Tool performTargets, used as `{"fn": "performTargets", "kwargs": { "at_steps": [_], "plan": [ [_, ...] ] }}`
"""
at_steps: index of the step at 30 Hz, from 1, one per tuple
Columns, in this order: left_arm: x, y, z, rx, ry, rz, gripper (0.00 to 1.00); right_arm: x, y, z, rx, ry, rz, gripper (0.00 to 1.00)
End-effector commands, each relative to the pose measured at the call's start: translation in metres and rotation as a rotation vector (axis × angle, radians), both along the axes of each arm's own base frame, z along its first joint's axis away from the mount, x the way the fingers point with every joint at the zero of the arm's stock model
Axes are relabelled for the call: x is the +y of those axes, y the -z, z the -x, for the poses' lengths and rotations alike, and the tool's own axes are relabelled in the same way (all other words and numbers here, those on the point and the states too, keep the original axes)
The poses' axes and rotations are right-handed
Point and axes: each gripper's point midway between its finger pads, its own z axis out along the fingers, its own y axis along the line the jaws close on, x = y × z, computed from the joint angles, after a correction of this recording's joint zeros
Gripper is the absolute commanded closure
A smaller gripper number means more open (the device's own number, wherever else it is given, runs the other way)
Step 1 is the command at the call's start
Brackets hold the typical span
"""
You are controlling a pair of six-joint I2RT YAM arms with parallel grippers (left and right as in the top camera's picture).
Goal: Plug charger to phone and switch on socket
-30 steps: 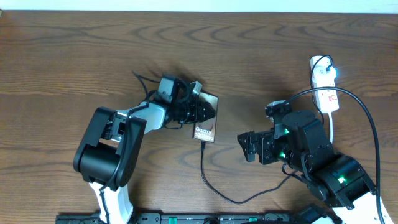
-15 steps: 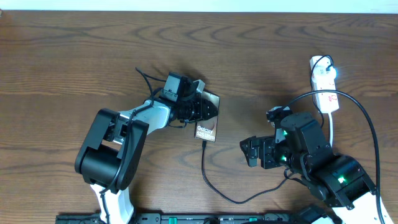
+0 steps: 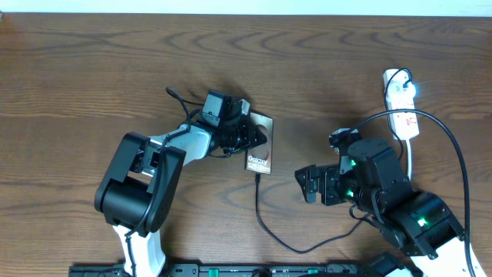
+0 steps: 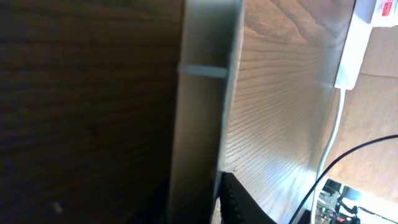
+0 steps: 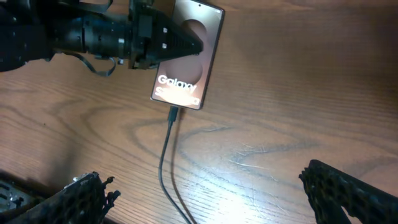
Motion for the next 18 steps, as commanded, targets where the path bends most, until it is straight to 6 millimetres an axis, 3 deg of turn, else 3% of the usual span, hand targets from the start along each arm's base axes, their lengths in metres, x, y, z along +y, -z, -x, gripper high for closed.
{"fn": "performTargets", "kwargs": {
  "at_steps": [1,9,18],
  "plan": [
    [0.001,0.029,0.016,0.057,-0.011,-0.069,0.73,-0.002,-0.005,-0.004,-0.014,0.021,-0.004,0.01],
    [-0.002,0.030,0.020,0.036,0.020,-0.084,0.61,-0.002,-0.006,-0.005,-0.018,0.021,-0.007,0.01],
    [0.035,0.051,0.024,0.073,0.001,-0.264,0.56,-0.002,-0.005,-0.004,-0.015,0.021,-0.005,0.01]
  ]
}}
